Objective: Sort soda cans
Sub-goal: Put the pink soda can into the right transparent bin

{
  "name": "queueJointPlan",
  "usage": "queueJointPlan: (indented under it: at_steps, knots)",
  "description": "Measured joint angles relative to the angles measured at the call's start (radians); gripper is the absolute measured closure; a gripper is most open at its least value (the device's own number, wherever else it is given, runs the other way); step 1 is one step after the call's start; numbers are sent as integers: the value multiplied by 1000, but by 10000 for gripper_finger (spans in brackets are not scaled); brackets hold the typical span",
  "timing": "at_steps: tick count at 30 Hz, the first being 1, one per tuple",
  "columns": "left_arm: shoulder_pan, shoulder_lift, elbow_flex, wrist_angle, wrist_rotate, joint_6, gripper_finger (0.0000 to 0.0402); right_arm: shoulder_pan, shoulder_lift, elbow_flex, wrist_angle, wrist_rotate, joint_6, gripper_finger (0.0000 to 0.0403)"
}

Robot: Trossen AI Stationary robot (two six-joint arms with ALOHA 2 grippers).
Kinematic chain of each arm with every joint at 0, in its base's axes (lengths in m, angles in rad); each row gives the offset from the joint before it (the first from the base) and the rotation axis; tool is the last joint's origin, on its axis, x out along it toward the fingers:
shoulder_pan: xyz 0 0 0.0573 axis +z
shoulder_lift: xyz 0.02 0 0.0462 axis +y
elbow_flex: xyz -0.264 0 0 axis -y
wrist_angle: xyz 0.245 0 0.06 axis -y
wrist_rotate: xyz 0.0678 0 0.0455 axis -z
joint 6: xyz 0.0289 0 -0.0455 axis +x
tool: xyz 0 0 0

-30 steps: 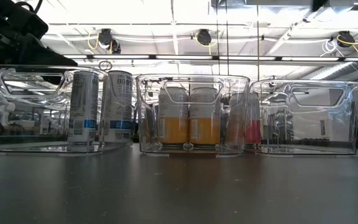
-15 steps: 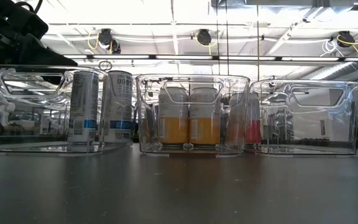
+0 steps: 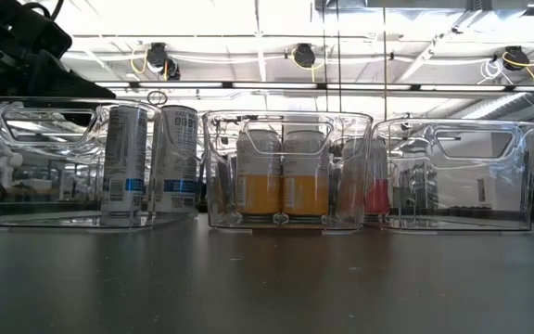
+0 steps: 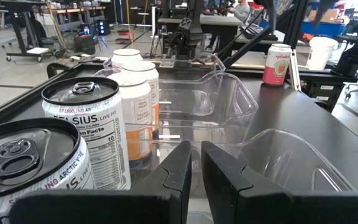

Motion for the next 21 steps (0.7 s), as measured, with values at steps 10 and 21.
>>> queueJointPlan:
  at_steps: [10,21]
  knots:
    - [0,0,0,0,0,0,352,-14,78,0,257,4,-91,34]
    - [0,0,0,0,0,0,352,-52,88,0,229,53,-211,34]
